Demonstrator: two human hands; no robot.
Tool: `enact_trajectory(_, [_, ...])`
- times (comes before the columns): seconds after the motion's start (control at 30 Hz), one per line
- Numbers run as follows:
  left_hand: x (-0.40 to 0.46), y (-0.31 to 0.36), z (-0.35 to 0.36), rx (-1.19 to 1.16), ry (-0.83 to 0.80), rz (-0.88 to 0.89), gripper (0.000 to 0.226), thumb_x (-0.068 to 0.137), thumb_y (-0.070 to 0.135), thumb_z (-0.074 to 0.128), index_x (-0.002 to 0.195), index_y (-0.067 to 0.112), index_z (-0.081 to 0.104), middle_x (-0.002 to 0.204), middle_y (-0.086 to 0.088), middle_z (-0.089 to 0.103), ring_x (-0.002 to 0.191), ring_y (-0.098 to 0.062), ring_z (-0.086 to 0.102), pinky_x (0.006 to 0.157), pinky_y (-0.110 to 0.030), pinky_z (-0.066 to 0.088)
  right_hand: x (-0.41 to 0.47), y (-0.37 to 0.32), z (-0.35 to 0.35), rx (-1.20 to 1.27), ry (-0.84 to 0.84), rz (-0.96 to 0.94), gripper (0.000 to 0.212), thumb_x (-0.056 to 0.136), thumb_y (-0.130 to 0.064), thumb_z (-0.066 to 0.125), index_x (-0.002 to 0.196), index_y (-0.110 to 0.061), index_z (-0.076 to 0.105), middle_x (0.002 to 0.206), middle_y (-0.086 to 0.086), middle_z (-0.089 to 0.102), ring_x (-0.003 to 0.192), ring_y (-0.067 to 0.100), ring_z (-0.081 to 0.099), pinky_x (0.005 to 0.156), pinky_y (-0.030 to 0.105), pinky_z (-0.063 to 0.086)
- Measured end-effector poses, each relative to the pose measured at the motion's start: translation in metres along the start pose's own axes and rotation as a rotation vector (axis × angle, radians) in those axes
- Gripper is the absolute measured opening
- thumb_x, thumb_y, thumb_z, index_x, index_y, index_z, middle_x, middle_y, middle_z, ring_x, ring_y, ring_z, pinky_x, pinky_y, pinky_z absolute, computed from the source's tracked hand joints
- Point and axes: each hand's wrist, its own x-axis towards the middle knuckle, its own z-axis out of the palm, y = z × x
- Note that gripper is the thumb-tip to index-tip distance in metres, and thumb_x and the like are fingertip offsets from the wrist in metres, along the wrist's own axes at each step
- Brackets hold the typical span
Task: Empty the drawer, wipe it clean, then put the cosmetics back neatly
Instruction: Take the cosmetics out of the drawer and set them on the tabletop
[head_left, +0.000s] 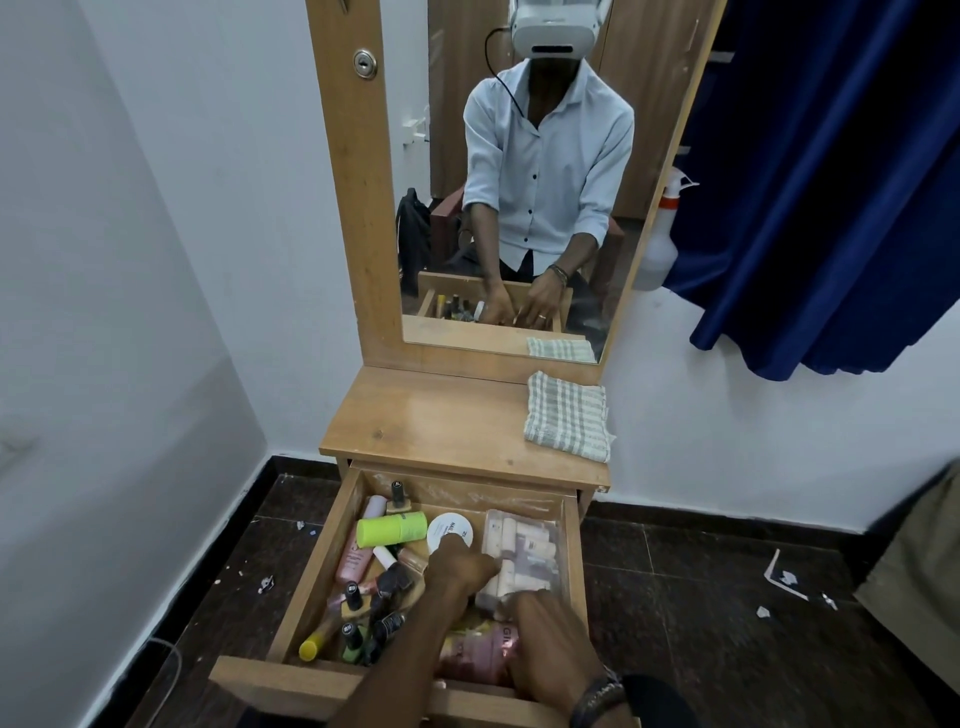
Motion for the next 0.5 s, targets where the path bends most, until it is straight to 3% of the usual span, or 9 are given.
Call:
enact_trajectory(0.17, [0.007, 0.0, 0.0, -0.189, -0.045, 0.037, 0.033, 0.066, 0.026, 0.081, 0.082, 0.001, 0.067, 0.086, -0.018, 0.071, 0.078, -0.033, 0.071, 0.068, -0.051, 0.06, -0.002, -0.007, -0.005, -0.021, -0.031, 0.012, 0.035, 0.089, -0.018, 0.058, 0.124, -0.019, 0.056, 0.131, 0.007, 0.054, 0.12, 0.025, 0.054, 0.093, 0.029, 0.044])
enact_trajectory(0.3, [-0.001, 0.0, -0.015, -0.171, 0.017, 0.158, 0.041, 0.059, 0.039, 0.081, 0.052, 0.007, 0.056, 0.057, -0.014, 0.059, 0.058, -0.03, 0.062, 0.059, -0.047, 0.055, -0.003, -0.013, -0.008, -0.014, -0.05, 0.02, 0.033, 0.085, -0.014, 0.059, 0.115, -0.024, 0.064, 0.118, 0.002, 0.063, 0.111, 0.023, 0.06, 0.082, 0.026, 0.046])
enact_trajectory(0.4, [-0.01, -0.005, -0.033, -0.219, 0.026, 0.157, 0.036, 0.073, 0.025, 0.084, 0.058, -0.002, 0.065, 0.062, -0.018, 0.067, 0.064, -0.034, 0.069, 0.061, -0.049, 0.057, -0.003, -0.014, -0.01, -0.015, -0.057, 0.008, 0.028, 0.085, -0.017, 0.057, 0.11, -0.023, 0.069, 0.109, 0.0, 0.067, 0.106, 0.02, 0.063, 0.073, 0.02, 0.04])
enact_trajectory(0.5, [-0.025, -0.012, -0.054, -0.313, 0.004, 0.132, 0.034, 0.075, 0.02, 0.082, 0.069, -0.011, 0.068, 0.077, -0.027, 0.072, 0.069, -0.039, 0.072, 0.063, -0.059, 0.058, -0.002, -0.015, -0.011, -0.026, -0.088, 0.013, 0.029, 0.085, -0.02, 0.06, 0.112, -0.024, 0.069, 0.109, -0.004, 0.065, 0.111, 0.02, 0.061, 0.075, 0.021, 0.043])
